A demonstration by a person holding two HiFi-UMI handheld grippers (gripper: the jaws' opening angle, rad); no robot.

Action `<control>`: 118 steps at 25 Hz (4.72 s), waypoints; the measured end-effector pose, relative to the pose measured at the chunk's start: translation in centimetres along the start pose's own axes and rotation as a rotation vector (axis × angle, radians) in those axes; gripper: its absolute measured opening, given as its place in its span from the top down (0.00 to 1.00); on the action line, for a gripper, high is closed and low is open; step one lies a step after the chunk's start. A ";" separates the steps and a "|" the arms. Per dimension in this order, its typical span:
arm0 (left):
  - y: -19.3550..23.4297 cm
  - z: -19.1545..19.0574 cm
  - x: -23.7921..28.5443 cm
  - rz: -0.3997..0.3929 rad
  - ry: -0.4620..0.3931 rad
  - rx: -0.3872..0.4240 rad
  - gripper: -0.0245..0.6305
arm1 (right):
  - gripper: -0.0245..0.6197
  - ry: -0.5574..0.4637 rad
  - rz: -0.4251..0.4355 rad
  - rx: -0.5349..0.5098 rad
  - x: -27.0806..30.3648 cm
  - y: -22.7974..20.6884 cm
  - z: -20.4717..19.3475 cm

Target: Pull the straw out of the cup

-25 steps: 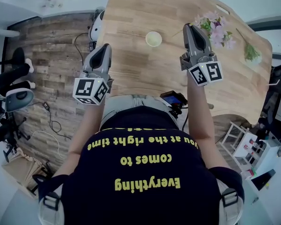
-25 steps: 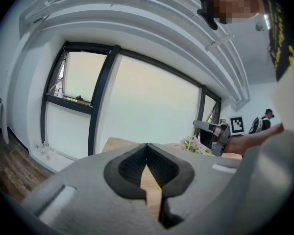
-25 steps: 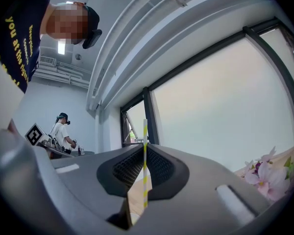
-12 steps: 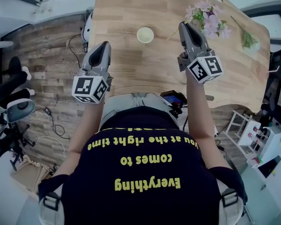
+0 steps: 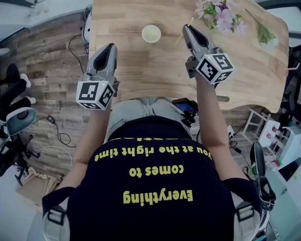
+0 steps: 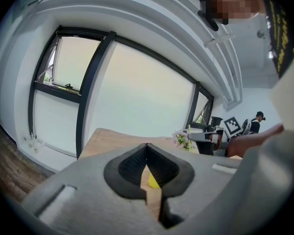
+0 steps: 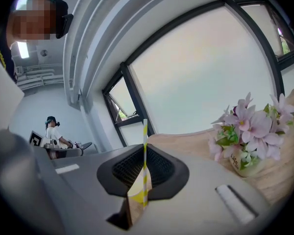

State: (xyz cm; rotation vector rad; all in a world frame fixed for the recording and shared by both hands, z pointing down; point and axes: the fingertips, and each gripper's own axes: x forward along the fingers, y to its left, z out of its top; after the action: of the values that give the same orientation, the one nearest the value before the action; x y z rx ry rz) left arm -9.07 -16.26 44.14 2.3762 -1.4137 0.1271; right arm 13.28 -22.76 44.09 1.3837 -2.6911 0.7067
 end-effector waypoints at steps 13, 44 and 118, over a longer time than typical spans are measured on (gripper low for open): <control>-0.2 -1.3 0.8 -0.019 0.038 0.032 0.96 | 0.93 0.247 0.017 0.091 2.0 -0.9 -6.1; 0.9 -2.4 2.3 -0.034 0.066 0.006 0.96 | 0.93 0.654 -0.026 0.538 2.3 -3.6 -20.4; 2.0 -0.8 -1.0 0.019 0.011 -0.013 0.96 | 0.95 0.165 -0.048 0.298 2.7 -3.2 -9.3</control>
State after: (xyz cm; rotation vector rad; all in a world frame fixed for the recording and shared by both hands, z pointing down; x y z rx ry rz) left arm -11.23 -15.97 45.15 2.3486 -1.4288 0.1352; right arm 12.48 -22.63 54.24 1.3683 -2.4931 1.2005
